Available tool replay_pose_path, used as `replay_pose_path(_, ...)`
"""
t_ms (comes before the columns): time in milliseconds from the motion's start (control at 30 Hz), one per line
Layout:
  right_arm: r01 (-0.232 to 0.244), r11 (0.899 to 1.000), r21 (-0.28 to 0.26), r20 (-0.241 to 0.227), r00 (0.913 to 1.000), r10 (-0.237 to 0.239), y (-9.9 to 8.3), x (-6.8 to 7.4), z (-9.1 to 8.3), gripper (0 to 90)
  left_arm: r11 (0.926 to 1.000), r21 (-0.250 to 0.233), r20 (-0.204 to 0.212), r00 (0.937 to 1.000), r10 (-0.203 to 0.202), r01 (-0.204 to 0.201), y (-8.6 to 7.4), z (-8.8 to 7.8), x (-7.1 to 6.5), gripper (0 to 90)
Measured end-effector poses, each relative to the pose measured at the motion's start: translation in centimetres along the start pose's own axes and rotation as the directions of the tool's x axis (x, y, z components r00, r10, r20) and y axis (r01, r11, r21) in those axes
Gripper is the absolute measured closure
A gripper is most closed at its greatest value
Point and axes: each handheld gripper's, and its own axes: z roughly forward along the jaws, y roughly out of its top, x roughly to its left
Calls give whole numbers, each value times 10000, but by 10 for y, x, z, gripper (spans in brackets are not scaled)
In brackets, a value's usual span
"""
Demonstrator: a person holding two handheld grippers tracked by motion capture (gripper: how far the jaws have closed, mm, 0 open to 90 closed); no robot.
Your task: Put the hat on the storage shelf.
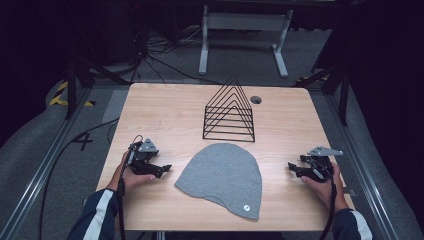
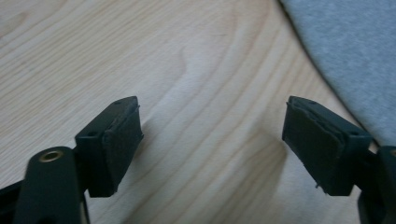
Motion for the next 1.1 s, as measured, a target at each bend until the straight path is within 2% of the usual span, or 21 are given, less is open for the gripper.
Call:
replay_pose_path(100,359,9992,-152,-496,9981,-366,5,13,-2,588,9992,-277,134,9995,296,-292,9,2,-11,285)
replay_pose_path(133,412,9989,-244,-610,9972,-426,7,17,-3,610,9987,-298,259,9987,429,-421,12,2,-14,297)
replay_pose_path(233,757,9955,-571,-1304,9880,-826,12,34,-6,684,9966,-536,533,9965,649,-620,20,4,-24,340)
replay_pose_path(267,1055,9922,-665,-1515,9818,-1145,15,44,-7,718,9958,-623,610,9956,705,-667,23,5,-28,353)
replay_pose_path(300,1055,9922,-665,-1515,9818,-1145,15,44,-7,718,9958,-623,610,9956,705,-667,23,5,-28,378)
replay_pose_path(333,1593,9841,-790,-2049,9635,-1724,19,66,-7,762,9943,-589,810,9923,935,-889,27,8,-35,397)
replay_pose_path(367,1593,9841,-790,-2049,9635,-1724,19,66,-7,762,9943,-589,810,9923,935,-889,27,8,-35,411)
replay_pose_path(400,2048,9755,-806,-2358,9470,-2183,21,85,-6,779,9932,-552,818,9910,1064,-1021,29,10,-39,423)
replay_pose_path(433,2230,9713,-823,-2538,9378,-2368,22,94,-6,789,9911,-351,788,9883,1305,-1281,30,12,-45,424)
replay_pose_path(467,2397,9671,-855,-2657,9300,-2540,22,101,-6,795,9888,-255,898,9848,1489,-1472,31,13,-47,434)
replay_pose_path(600,3178,9452,-751,-3240,8887,-3245,20,130,-3,800,9793,169,951,9753,1993,-2018,29,18,-55,455)
replay_pose_path(633,3290,9415,-727,-3392,8796,-3336,20,135,-3,799,9785,187,1001,9742,2024,-2052,28,19,-56,464)
replay_pose_path(667,3332,9399,-740,-3462,8753,-3375,19,137,-2,796,9777,174,1046,9728,2066,-2095,28,19,-57,474)
replay_pose_path(733,3446,9367,-614,-3514,8710,-3434,18,138,1,794,9780,162,1033,9732,2054,-2082,28,19,-58,477)
replay_pose_path(867,3434,9390,-168,-3479,8785,-3275,16,132,8,794,9828,196,1032,9781,1808,-1837,24,17,-64,511)
replay_pose_path(933,3290,9442,-168,-3533,8814,-3134,15,128,9,795,9870,168,1043,9821,1570,-1596,22,16,-68,521)
replay_pose_path(1000,3335,9426,-166,-3443,8832,-3185,15,127,8,797,9878,136,1145,9816,1526,-1552,21,15,-72,531)
replay_pose_path(1033,3495,9369,-78,-3313,8831,-3322,14,123,6,797,9865,140,1226,9795,1600,-1629,19,14,-81,530)
replay_pose_path(1067,3514,9362,-57,-3294,8833,-3336,14,122,5,796,9865,140,1226,9795,1600,-1629,19,14,-81,530)
replay_pose_path(1100,3537,9353,35,-3262,8846,-3333,14,120,4,794,9858,145,1206,9789,1647,-1676,17,13,-91,530)
